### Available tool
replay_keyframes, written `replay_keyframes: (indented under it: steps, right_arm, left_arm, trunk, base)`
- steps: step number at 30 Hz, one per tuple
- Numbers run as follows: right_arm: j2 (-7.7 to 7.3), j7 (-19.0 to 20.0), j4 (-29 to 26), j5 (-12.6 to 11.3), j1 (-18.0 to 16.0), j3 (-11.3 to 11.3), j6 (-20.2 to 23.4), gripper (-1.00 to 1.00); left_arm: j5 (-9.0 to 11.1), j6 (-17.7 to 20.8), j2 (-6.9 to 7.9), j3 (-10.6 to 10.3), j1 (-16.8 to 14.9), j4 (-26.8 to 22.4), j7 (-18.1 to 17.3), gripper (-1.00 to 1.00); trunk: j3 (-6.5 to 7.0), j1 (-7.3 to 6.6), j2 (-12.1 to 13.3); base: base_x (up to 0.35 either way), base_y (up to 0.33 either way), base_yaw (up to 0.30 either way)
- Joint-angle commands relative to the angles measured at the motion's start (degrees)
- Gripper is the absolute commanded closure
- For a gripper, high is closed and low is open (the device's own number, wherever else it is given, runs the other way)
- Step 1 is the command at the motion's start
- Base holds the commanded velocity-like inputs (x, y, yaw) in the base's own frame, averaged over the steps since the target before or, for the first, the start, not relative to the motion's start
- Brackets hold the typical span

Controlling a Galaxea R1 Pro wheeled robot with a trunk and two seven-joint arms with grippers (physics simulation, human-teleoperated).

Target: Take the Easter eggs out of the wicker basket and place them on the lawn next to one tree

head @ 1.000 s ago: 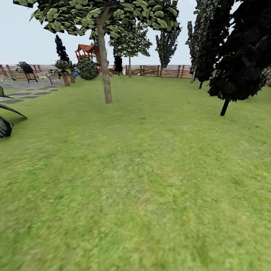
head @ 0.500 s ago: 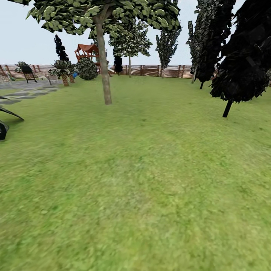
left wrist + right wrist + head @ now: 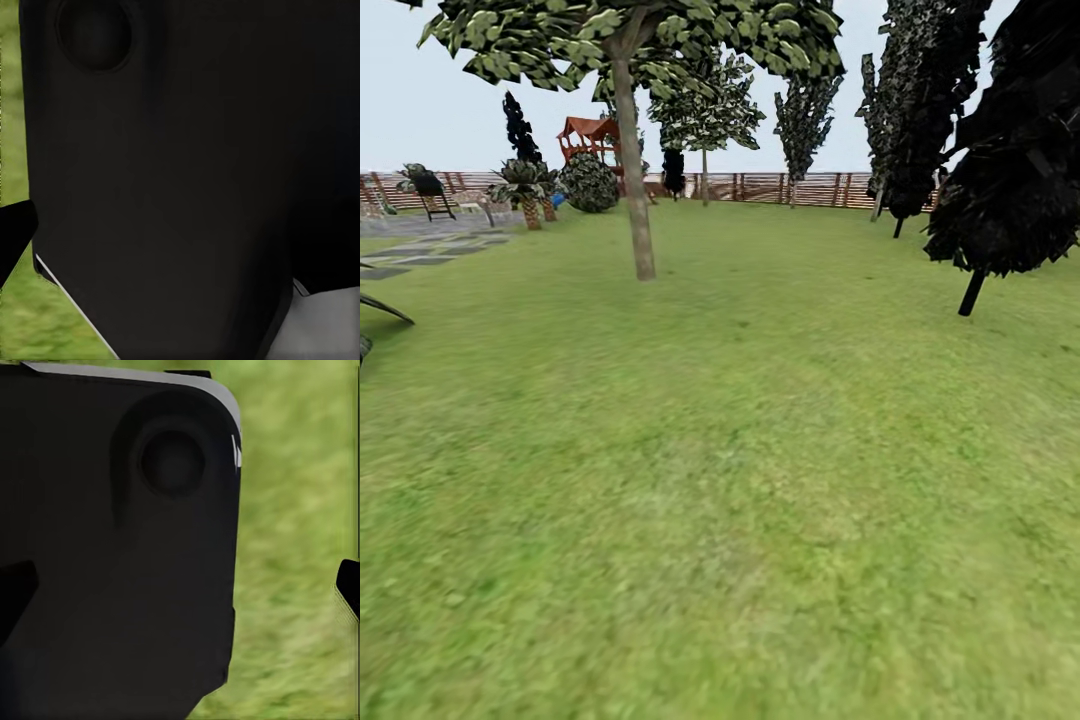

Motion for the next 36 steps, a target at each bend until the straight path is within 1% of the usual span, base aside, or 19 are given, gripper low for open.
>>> replay_keyframes:
  steps: [1,36]
  right_arm:
    - [-0.03,0.0,0.1,0.0,0.0,0.0,-0.2,-1.0]
    - [0.01,0.0,0.1,0.0,0.0,0.0,-0.2,-1.0]
  left_arm:
    - [0.4,-0.1,-0.01,0.3,0.0,0.0,-0.1,-1.0]
    - [0.4,-0.1,0.01,0.3,0.0,0.0,-0.1,-1.0]
  trunk:
    - [-0.05,0.03,0.0]
    - [-0.05,0.03,0.0]
  base:
    - [0.339,0.0,0.0]
    - [0.339,0.0,0.0]
